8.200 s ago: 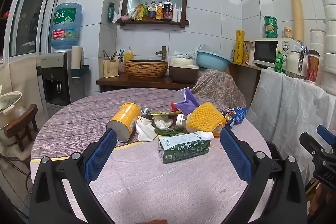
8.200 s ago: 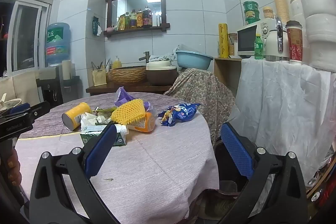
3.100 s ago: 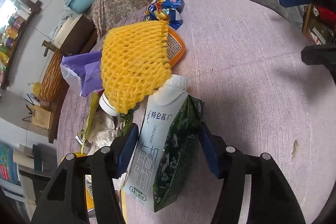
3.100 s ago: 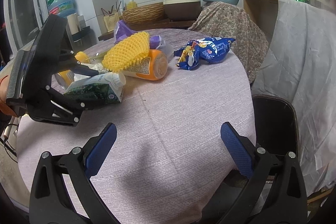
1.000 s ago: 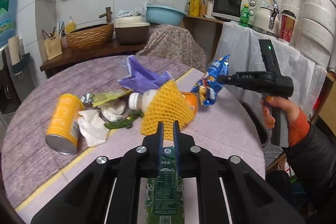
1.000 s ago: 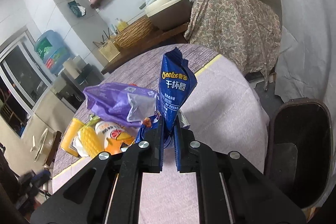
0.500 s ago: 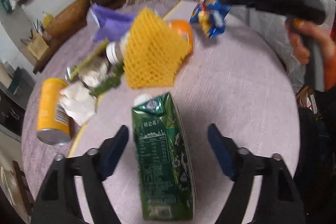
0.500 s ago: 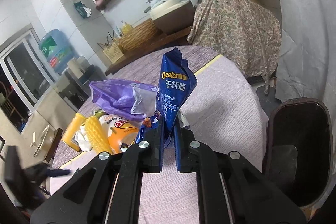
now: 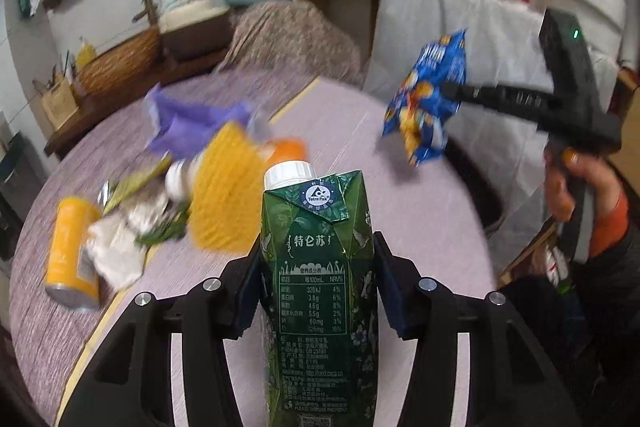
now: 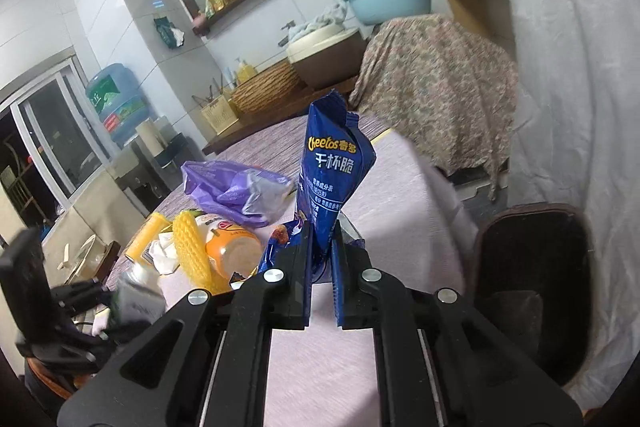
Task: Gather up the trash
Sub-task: 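Drop the Cheetos bag into the black bin with the right tool while the left tool carries the carton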
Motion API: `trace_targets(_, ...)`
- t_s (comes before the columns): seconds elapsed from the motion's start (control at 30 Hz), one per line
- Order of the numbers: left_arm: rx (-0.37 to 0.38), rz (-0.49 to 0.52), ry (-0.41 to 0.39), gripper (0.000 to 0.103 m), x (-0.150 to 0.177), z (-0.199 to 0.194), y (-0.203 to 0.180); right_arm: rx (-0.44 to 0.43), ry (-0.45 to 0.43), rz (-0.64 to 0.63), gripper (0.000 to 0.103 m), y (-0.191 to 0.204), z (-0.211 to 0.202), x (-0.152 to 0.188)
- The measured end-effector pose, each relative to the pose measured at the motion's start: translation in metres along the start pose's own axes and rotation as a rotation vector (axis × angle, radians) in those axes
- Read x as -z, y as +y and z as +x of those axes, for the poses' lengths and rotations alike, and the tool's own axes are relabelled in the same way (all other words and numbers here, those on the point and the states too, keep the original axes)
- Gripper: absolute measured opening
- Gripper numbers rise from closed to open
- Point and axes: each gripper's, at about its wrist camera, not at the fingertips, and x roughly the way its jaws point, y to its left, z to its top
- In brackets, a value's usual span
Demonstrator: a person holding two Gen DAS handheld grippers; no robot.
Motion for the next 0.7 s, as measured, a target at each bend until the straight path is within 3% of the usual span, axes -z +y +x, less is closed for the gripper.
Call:
trace_targets(0.07,0.044,0.023,-0.038,0.050,-0.016,0.003,-0.020,0.033,-0.013,-0.013,0.009,-0.008,-0.013,-0.001)
trace_targets(0.27,0.207,0.052,-0.085,0.050,-0.058,0.028,-0.080,0.247,-0.028,-0.045,0.009,-0.055,-0.041,-0.003)
trace_targets(0.37,0.248,0.061,-0.114,0.050,-0.078,0.036,-0.104,0.345,-0.005,-0.063,0.009,-0.078,-0.038,0.000)
trace_targets(0.53,0.287,0.057,-0.129,0.050,-0.105,0.056,-0.141,0.471,0.117,-0.068,0.009,-0.124,-0.002,0.025)
trace_targets(0.7,0.291,-0.012,-0.095,0.050,-0.108,0.081,-0.152,0.521,0.236,-0.040,0.010,-0.162,0.046,0.062)
